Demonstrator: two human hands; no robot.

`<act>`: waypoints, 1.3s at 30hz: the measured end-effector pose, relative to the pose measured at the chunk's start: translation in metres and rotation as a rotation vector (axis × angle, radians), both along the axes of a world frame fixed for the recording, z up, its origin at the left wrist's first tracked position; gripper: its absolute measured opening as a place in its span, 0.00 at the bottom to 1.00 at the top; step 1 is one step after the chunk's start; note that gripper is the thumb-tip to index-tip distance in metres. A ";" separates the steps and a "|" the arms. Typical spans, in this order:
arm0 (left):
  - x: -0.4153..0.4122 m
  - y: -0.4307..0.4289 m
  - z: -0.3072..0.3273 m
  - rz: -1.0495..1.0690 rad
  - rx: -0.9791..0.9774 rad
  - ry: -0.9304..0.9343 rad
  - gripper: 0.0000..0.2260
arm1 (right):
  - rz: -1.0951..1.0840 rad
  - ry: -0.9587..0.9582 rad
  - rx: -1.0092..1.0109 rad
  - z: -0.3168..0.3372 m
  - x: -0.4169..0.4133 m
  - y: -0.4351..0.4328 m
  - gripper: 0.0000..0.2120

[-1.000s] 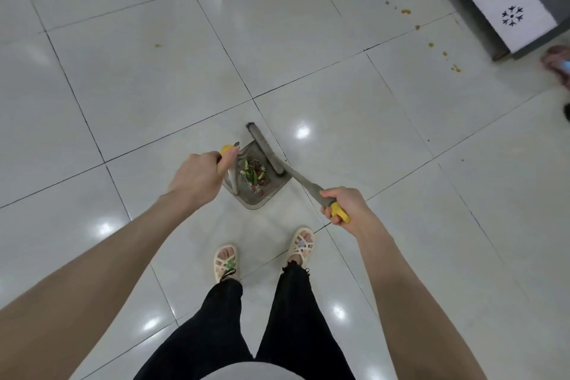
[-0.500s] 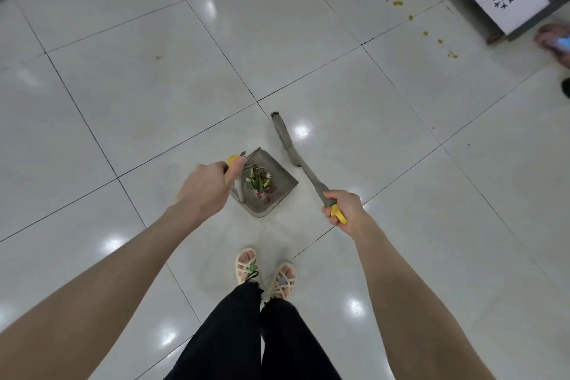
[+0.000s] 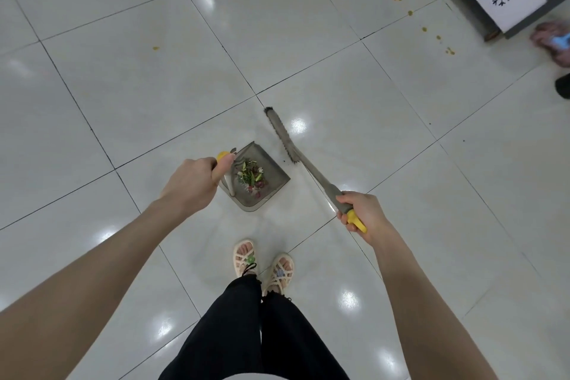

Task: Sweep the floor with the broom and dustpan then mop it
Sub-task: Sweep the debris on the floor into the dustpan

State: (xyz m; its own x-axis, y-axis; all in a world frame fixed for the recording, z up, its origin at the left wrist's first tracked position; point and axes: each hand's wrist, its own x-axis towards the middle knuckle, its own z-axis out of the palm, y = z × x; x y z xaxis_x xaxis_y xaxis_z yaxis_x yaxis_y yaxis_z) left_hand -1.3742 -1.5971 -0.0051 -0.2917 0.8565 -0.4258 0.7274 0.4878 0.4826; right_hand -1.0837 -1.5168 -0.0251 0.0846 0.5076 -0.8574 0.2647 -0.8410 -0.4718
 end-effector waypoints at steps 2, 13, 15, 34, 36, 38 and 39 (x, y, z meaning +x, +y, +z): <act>-0.002 -0.005 0.001 0.006 -0.001 -0.002 0.33 | 0.009 -0.009 0.015 -0.006 -0.004 0.002 0.04; -0.003 -0.013 0.002 0.054 -0.026 0.024 0.30 | 0.011 0.070 -0.140 -0.019 -0.026 -0.012 0.02; -0.005 -0.015 0.003 0.056 -0.029 0.021 0.30 | 0.027 0.059 -0.113 -0.009 -0.018 -0.014 0.02; -0.012 -0.029 0.007 0.025 -0.037 0.020 0.28 | 0.089 0.009 -0.066 -0.002 -0.015 -0.034 0.06; -0.015 -0.033 0.007 0.033 -0.038 0.014 0.30 | 0.102 0.002 -0.030 -0.002 -0.018 -0.033 0.07; -0.015 -0.036 0.008 0.041 -0.043 0.017 0.31 | 0.090 -0.006 -0.015 -0.006 -0.023 -0.031 0.08; -0.014 -0.037 0.007 0.042 -0.045 0.019 0.30 | 0.086 -0.009 -0.011 -0.009 -0.025 -0.030 0.08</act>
State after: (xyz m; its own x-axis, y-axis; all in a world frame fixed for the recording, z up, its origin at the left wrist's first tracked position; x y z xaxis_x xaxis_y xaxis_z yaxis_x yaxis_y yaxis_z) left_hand -1.3884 -1.6336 0.0022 -0.3351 0.8234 -0.4579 0.7145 0.5389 0.4462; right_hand -1.1084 -1.5470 -0.0341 0.0484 0.5037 -0.8625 0.3404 -0.8202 -0.4599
